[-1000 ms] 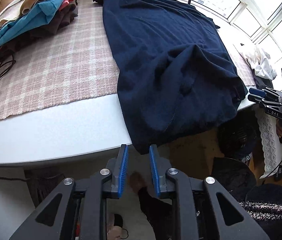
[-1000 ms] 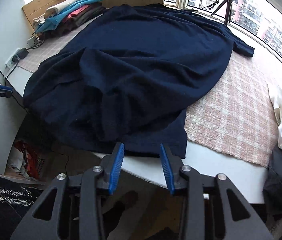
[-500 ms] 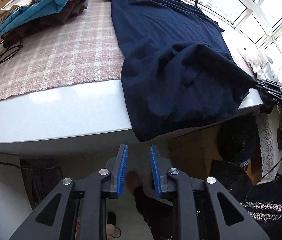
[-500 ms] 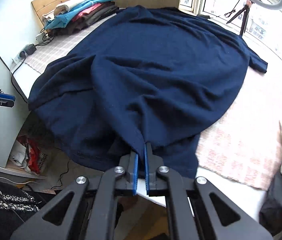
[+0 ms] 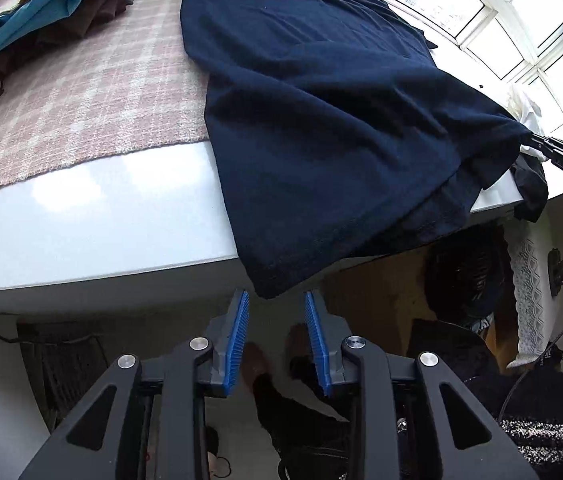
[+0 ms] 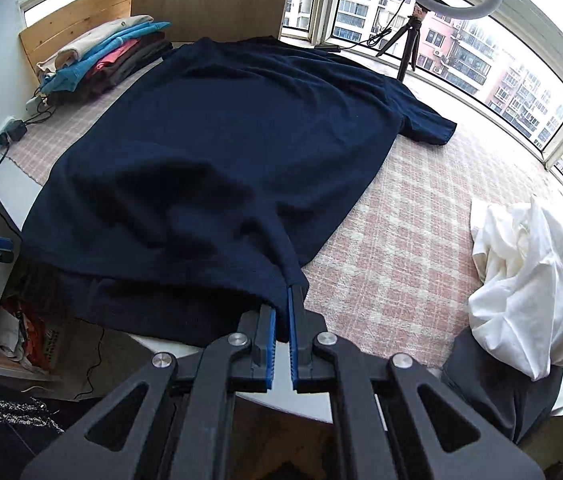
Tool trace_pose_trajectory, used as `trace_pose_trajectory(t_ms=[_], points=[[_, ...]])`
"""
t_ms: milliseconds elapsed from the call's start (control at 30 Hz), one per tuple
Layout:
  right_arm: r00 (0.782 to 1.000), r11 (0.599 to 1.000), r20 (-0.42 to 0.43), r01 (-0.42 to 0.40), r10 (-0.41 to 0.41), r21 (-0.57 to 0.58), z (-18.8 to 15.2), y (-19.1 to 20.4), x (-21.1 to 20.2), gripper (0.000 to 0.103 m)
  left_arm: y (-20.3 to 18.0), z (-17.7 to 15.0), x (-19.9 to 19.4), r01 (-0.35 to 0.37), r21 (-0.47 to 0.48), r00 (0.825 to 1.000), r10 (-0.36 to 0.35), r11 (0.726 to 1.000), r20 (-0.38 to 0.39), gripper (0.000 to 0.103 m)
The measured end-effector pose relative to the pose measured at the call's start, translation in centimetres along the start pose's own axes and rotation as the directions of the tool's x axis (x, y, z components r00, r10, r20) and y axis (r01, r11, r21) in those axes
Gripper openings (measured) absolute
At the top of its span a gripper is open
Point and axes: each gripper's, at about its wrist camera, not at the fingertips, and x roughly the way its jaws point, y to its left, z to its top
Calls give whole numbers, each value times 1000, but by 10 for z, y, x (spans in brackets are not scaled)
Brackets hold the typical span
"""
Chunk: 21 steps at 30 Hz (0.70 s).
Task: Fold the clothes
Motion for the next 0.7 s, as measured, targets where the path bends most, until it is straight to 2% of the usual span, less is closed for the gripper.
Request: trace_pose_trajectory(t_ms=[233,267,300,367,433,567,700], points=[[1000,1000,12,-20,20,17,1,-2,4,5,6,8,15,45,-86,999,-45,995,0,28],[1000,999,15,-28,28,24,1,-4,4,5,9,8,18,56,-110,998,-56,992,-2,24],[999,999,18,-33,32,31,1,-5,3,5,13,7,21,67,-134,998,-68,989,-5,15],[999,998,25,-40,39,46,0,-8,2,5,20,6,25,78,-181,997,-80,980,-6,9],[999,997,28,-44,43,58,0,-10,1,5,24,4,25,82,-209,996,-84,974,-5,10],[999,998,27,-47,46,52,0,-10,2,5,22,6,20,42,-185,999,-43,982,1,31],[999,998,17,-49,48,49,-2,-7,7,5,16,12,27,16,-157,999,-22,987,-35,31]])
